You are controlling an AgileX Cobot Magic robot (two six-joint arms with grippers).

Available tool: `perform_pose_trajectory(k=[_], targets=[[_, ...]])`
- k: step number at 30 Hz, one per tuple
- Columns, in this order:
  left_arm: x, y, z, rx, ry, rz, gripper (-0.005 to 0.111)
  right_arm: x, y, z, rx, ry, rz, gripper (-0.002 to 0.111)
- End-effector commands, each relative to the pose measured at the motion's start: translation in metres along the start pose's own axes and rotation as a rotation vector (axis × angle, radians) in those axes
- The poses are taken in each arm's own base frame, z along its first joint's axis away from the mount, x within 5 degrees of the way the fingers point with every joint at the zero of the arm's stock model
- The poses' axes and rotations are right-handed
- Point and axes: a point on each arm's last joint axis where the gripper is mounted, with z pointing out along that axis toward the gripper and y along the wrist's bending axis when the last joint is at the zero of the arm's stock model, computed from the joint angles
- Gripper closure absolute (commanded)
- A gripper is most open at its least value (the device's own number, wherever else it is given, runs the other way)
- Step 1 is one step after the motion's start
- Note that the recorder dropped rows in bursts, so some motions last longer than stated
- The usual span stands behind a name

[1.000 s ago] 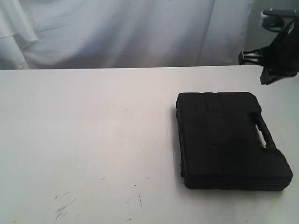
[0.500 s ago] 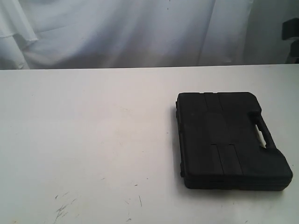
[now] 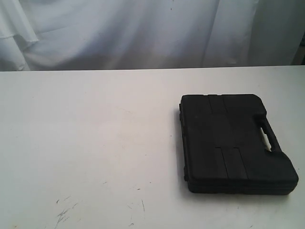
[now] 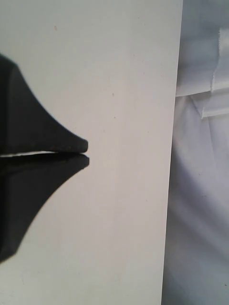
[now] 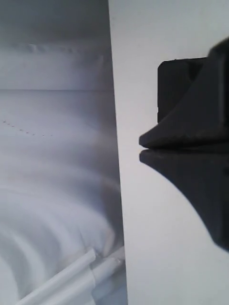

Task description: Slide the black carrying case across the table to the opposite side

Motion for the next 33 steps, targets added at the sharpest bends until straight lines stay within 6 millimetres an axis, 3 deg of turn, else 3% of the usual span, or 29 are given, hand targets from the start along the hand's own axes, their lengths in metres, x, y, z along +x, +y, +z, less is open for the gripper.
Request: perform_pose_trajectory(k=[1,6,8,15,20,26,33], targets=[[0.000,0.000,0.000,0.000,-0.016,-0.002,0.107,0.000,0.000,-0.024,0.006,-0.082,-0.033,0.108],[0.000,0.000,0.000,0.000,-0.016,-0.002,0.107,0.010,-0.006,-0.040,0.058,-0.115,-0.076,0.108],[0.000,0.000,0.000,0.000,-0.016,-0.002,0.107,0.025,-0.013,-0.040,0.120,-0.140,-0.063,0.108],[0.000,0.000,0.000,0.000,-0.016,-0.002,0.107,0.099,-0.034,-0.028,0.203,-0.233,-0.064,0.108],[0.000,0.000,0.000,0.000,-0.016,-0.002,0.107,0.153,-0.049,-0.016,0.241,-0.165,-0.100,0.108],[0.000,0.000,0.000,0.000,-0.016,-0.002,0.107,0.192,-0.060,0.009,0.223,-0.168,-0.068,0.108],[0.000,0.000,0.000,0.000,-0.016,-0.002,0.107,0.218,-0.065,0.016,0.212,-0.185,-0.048,0.108]])
